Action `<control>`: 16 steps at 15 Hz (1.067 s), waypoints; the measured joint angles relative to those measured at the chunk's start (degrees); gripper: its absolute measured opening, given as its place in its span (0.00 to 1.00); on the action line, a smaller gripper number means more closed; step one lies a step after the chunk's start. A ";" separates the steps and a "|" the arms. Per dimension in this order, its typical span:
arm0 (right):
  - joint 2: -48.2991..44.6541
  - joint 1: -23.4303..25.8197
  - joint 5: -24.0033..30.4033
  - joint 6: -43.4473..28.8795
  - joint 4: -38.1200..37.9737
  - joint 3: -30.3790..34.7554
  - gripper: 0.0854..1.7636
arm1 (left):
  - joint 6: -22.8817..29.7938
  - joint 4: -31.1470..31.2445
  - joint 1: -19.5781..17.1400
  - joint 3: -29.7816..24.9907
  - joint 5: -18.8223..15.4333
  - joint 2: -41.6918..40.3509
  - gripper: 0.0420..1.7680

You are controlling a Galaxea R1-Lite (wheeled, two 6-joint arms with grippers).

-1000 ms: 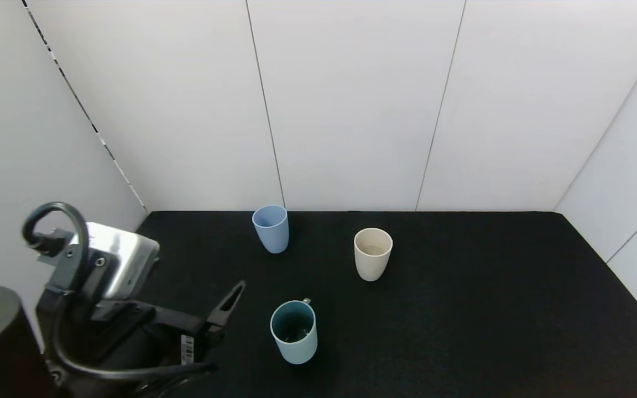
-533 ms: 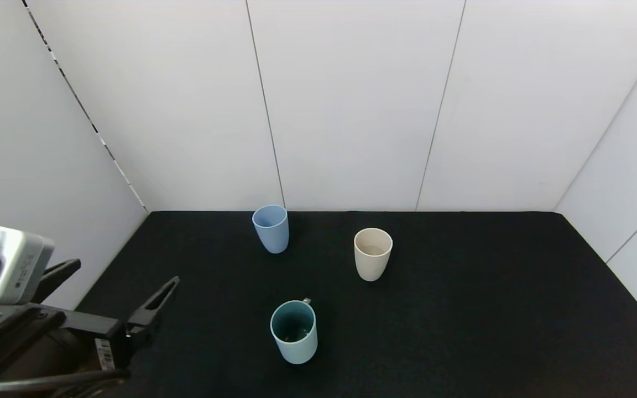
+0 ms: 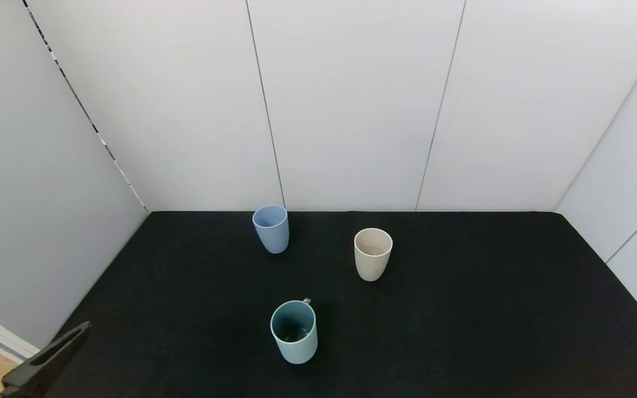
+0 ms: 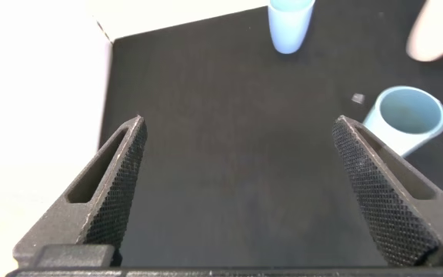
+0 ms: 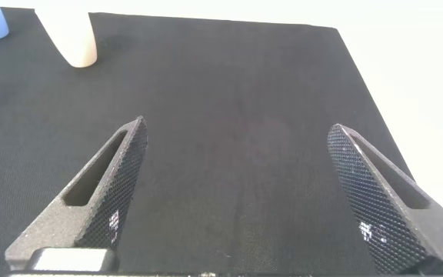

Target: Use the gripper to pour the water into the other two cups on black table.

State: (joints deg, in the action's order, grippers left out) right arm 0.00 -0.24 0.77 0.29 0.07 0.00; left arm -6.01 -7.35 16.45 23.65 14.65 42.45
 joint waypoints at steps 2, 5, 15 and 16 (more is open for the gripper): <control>0.00 0.00 0.00 0.00 0.00 0.00 0.97 | 0.01 4.07 -5.68 -0.30 -5.89 -5.38 0.97; 0.00 0.00 -0.02 0.00 0.00 0.00 0.97 | 0.12 9.89 -12.75 -0.67 -14.28 -12.93 0.97; 0.00 0.00 0.00 0.01 0.00 0.00 0.97 | 0.72 18.59 -17.82 -4.66 -19.29 -31.05 0.97; 0.00 0.00 0.00 0.00 0.00 0.00 0.97 | 0.69 18.59 -17.48 -5.83 -19.09 -32.45 0.97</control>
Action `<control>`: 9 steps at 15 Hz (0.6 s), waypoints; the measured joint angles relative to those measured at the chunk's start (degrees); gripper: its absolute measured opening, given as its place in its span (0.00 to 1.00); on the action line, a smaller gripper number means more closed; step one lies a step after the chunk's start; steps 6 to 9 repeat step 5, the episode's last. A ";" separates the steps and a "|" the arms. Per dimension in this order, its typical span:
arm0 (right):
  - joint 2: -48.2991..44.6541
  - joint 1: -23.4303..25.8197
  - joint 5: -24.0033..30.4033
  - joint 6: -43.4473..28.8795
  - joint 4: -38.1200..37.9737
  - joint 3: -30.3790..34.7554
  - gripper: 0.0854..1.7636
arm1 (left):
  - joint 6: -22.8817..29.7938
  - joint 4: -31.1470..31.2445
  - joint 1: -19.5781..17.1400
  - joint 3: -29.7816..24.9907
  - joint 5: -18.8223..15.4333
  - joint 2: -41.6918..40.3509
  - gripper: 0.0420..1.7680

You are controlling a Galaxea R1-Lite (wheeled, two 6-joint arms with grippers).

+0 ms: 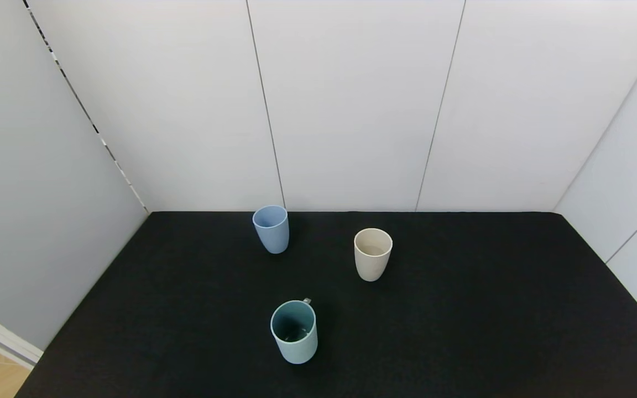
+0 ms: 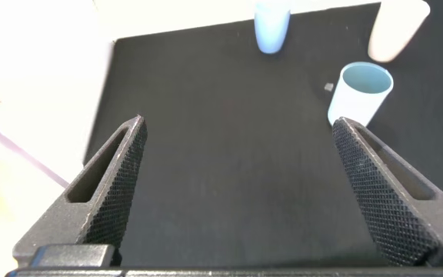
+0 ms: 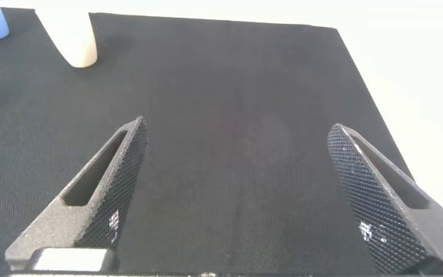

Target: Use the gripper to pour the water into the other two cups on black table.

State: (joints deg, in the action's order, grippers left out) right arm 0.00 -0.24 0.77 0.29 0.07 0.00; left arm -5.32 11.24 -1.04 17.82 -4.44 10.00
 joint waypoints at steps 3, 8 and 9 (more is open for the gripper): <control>0.00 0.00 0.00 0.00 0.00 0.00 0.97 | -0.22 -0.28 0.63 -4.32 -0.07 -3.44 0.97; 0.00 0.00 0.00 -0.02 0.00 0.00 0.97 | -0.55 -0.63 0.82 -6.64 -0.41 -5.78 0.97; 0.00 0.00 0.00 -0.02 0.00 0.00 0.97 | -0.55 -0.63 0.82 -6.64 -0.41 -5.78 0.97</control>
